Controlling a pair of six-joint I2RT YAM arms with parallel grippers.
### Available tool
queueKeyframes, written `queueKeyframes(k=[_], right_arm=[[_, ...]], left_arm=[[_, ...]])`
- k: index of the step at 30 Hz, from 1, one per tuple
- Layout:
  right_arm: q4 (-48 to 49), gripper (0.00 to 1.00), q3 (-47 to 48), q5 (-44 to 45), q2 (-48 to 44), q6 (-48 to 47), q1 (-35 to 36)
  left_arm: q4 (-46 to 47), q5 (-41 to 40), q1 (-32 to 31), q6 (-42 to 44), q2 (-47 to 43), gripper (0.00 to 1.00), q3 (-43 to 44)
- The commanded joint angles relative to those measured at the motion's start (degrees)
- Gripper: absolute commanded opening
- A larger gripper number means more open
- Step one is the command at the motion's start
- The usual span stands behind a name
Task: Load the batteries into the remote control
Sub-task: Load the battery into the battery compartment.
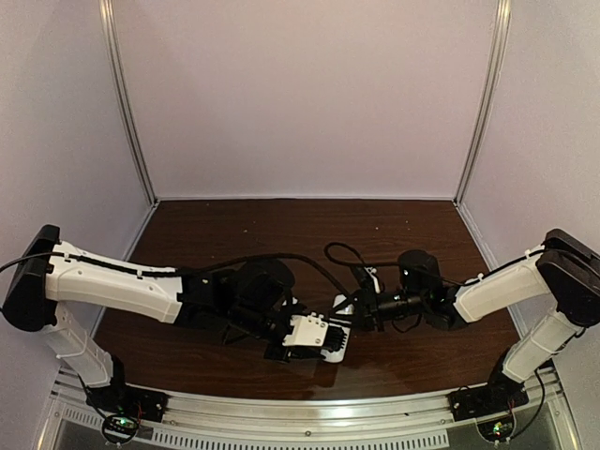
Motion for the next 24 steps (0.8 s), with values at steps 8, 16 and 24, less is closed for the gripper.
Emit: queueKeyframes(k=[8, 16, 24], right_arm=[[1.36, 0.0, 2.04, -0.83, 1.42, -0.25, 1.15], [1.41, 0.0, 2.32, -0.92, 1.66, -0.27, 1.39], [1.71, 0.0, 2.56, -1.09, 1.99, -0.19, 1.59]], left_arm=[[-0.04, -1.41, -0.19, 1.23, 2.16, 0.3, 3.08], [-0.64, -1.34, -0.14, 1.75, 2.93, 0.29, 3.27], [-1.2, -2.55, -0.13, 1.06, 4.3, 0.24, 3.87]])
